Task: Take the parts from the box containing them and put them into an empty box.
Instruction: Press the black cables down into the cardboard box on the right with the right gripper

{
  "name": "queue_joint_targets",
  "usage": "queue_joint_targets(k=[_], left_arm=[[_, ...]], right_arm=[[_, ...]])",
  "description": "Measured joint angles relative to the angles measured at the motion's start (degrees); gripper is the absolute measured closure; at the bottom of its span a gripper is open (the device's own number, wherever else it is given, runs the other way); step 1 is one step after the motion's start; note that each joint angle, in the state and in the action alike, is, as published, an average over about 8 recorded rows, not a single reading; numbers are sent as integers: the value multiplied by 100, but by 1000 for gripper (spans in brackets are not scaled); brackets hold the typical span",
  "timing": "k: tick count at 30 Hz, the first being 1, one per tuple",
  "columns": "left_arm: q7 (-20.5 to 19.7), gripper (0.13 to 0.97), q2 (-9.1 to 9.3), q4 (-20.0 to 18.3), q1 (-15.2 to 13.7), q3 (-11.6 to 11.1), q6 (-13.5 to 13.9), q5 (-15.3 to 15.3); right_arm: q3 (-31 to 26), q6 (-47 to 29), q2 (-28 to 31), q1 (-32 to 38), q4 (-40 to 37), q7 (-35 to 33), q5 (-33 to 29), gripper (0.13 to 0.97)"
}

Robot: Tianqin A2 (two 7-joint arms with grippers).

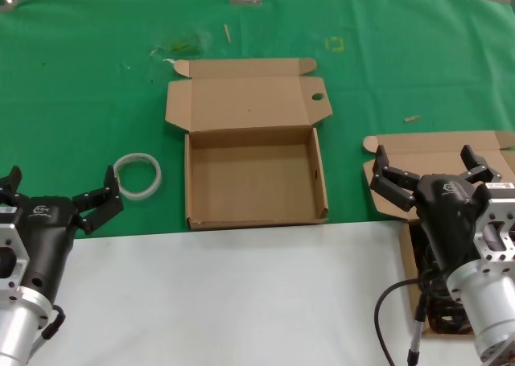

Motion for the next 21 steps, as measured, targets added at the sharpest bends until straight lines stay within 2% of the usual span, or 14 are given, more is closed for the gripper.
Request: queue_joint_targets(k=[21], left_arm=[[0,132,0,0,0,0,0,0]], right_arm=[[0,0,0,0,0,0,0,129]])
